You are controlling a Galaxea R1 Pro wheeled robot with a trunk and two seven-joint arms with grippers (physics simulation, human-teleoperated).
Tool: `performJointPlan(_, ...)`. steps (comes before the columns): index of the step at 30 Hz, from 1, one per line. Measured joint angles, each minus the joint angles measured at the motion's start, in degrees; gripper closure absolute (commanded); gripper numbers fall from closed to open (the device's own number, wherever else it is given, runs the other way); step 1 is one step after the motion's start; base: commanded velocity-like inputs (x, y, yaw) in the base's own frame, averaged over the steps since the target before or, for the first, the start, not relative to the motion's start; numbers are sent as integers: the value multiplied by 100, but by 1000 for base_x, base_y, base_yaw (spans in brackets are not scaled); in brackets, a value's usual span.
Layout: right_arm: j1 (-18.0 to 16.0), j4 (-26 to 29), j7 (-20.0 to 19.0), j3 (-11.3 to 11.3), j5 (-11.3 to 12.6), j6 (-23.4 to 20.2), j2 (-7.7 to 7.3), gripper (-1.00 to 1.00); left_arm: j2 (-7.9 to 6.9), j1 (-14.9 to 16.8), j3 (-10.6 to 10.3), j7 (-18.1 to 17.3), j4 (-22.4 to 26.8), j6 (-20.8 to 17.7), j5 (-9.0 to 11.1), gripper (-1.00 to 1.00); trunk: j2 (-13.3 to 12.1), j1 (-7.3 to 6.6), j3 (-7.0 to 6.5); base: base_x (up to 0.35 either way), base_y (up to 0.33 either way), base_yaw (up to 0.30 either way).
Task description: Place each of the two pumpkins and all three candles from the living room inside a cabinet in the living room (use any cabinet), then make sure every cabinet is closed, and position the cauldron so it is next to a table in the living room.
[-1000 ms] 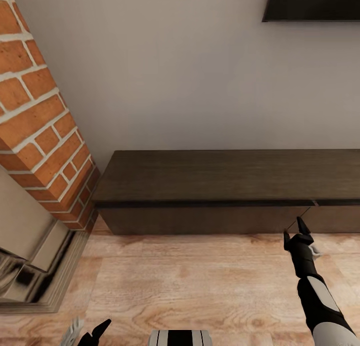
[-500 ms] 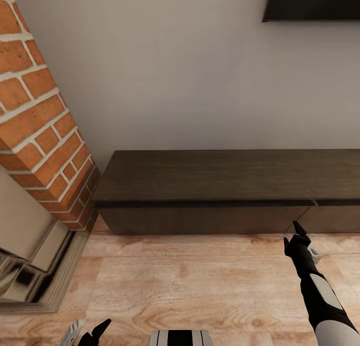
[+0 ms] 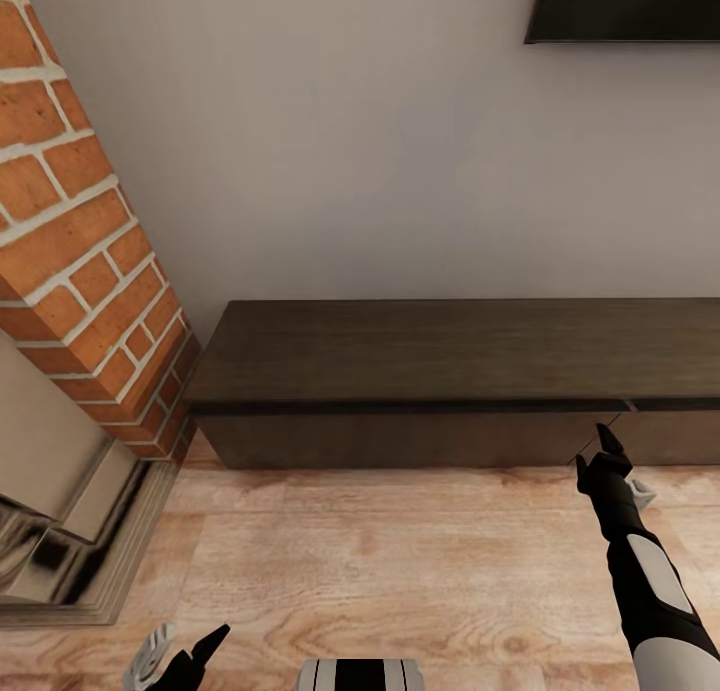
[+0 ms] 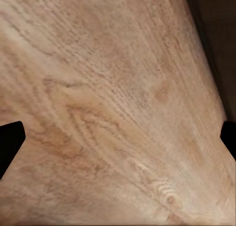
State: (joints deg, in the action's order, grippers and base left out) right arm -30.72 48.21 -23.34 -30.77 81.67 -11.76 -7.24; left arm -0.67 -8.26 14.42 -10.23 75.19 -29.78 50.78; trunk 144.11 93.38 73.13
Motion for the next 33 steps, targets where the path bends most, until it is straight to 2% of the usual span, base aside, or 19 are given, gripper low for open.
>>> performJointPlan(6,4,-5,-73,1,0,-4,-14,-100,-1,0,-1,2,-7,0,-14,-100,0,0,0,0,0,0)
performJointPlan(13,0,-75,-564,-5,-14,1,-37,-100,3,0,0,3,-10,3,-26,-100,0,-2,0,90,47,0)
performJointPlan(19,-1,-86,-660,-1,-17,0,-41,-100,8,0,9,41,-21,-8,-18,-100,0,-1,0,91,49,0)
performJointPlan(23,-1,-88,-677,2,-18,-4,-42,-100,27,6,86,66,17,-35,28,-100,0,0,0,20,11,0)
performJointPlan(33,-1,-89,-685,3,-26,1,-42,-100,4,35,134,31,58,-106,81,-100,13,26,221,4,2,0)
